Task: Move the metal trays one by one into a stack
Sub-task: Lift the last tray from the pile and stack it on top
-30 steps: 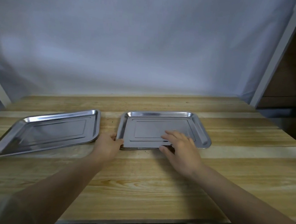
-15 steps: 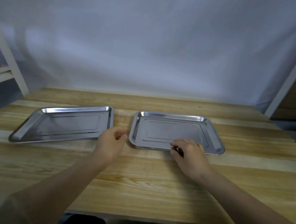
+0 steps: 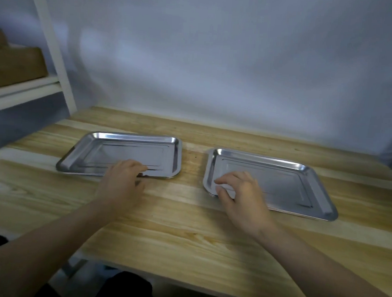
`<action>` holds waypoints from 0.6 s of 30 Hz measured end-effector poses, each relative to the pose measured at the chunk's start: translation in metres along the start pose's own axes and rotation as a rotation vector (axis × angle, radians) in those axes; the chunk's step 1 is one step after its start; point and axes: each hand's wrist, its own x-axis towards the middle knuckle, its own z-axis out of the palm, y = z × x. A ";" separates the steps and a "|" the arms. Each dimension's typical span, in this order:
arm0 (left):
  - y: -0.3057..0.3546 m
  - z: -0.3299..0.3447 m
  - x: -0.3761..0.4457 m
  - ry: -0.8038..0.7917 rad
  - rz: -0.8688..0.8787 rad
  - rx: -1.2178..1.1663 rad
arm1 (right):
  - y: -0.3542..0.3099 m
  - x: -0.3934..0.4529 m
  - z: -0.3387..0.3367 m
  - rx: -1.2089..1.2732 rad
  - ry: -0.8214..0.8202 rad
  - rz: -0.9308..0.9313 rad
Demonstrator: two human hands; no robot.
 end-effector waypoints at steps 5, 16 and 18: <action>-0.013 -0.001 -0.003 -0.016 0.038 0.053 | -0.033 0.018 0.019 0.058 -0.100 -0.050; -0.025 -0.013 -0.001 0.007 0.150 0.140 | -0.073 0.048 0.058 0.116 -0.264 0.133; -0.031 -0.016 -0.007 0.006 0.163 0.106 | -0.074 0.054 0.066 0.126 -0.296 0.206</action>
